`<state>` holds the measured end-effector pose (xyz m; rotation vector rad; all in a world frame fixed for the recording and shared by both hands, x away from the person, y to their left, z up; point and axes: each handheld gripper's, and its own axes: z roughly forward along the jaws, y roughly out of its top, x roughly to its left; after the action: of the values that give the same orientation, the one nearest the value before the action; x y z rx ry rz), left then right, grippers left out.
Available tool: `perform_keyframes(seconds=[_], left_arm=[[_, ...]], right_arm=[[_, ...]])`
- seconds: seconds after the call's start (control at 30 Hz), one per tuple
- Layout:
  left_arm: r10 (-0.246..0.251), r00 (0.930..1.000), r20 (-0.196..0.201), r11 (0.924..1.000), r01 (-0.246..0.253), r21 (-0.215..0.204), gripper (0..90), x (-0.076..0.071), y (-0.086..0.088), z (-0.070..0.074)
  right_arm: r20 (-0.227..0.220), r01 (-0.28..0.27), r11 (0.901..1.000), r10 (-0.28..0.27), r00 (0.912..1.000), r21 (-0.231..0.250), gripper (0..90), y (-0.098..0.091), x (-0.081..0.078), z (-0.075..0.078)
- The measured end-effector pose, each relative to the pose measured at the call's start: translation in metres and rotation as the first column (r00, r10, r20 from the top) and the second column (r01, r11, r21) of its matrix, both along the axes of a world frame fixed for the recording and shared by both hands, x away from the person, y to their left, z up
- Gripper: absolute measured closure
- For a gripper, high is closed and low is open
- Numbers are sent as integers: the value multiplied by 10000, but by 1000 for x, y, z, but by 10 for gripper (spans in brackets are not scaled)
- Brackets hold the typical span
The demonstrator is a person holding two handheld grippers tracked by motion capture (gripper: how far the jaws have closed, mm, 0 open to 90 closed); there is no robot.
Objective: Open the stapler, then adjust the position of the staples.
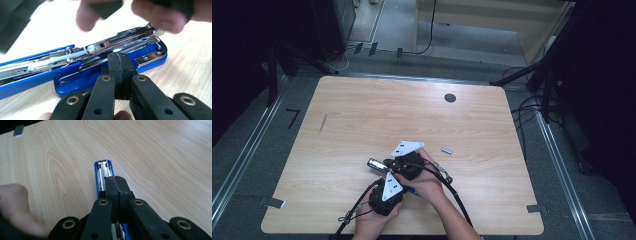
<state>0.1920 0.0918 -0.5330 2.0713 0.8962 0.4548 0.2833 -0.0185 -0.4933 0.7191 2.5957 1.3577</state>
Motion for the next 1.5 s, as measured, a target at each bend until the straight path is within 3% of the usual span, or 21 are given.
perform_keyframes(seconds=[0.4, 0.53, 0.6, 0.7, 0.83, 0.93, 1.0, 1.27, 1.37, 1.5], left_arm=[[-21, 10000, -41, 10000, 21, -54, 900, 0, 1, 0], [1, 10000, -86, 9999, -1, 102, 900, 1, 0, -1], [62, 9998, -177, 10000, -61, 73, 900, 1, 1, 0], [104, 9998, -175, 9999, -103, 65, 900, 1, 1, 0], [145, 9997, -175, 9999, -143, 67, 900, 1, 1, 0], [151, 9997, -188, 9999, -150, 62, 900, 2, 1, 0], [159, 9997, -181, 9998, -157, 72, 900, 2, 1, 0], [171, 9997, -176, 9998, -170, 72, 900, 2, 1, 0], [187, 9995, -270, 9998, -187, 7, 900, 2, 2, 0], [183, 9995, -270, 9998, -183, 5, 900, 3, 2, 0]], right_arm=[[361, 1055, 9924, -1079, 9935, 626, 879, -64, -7, 8], [645, 1634, 9839, -1681, 9837, 724, 843, -86, -8, 8], [761, 1998, 9765, -2059, 9756, 802, 812, -100, -7, 9], [859, 2791, 9560, -2867, 9542, 901, 794, -122, -5, 10], [906, 3818, 9182, -3912, 9158, 1059, 861, -152, -2, 10], [690, 4398, 8912, -4484, 8912, 1110, 900, -168, 2, 7], [517, 4565, 8845, -4624, 8851, 958, 900, -174, 8, 1], [536, 4739, 8799, -4752, 8783, 349, 900, -174, 28, -23], [270, 4889, 8720, -4895, 8716, 248, 900, -176, 38, -31], [85, 5161, 8565, -5161, 8565, 42, 900, -179, 47, -41]])
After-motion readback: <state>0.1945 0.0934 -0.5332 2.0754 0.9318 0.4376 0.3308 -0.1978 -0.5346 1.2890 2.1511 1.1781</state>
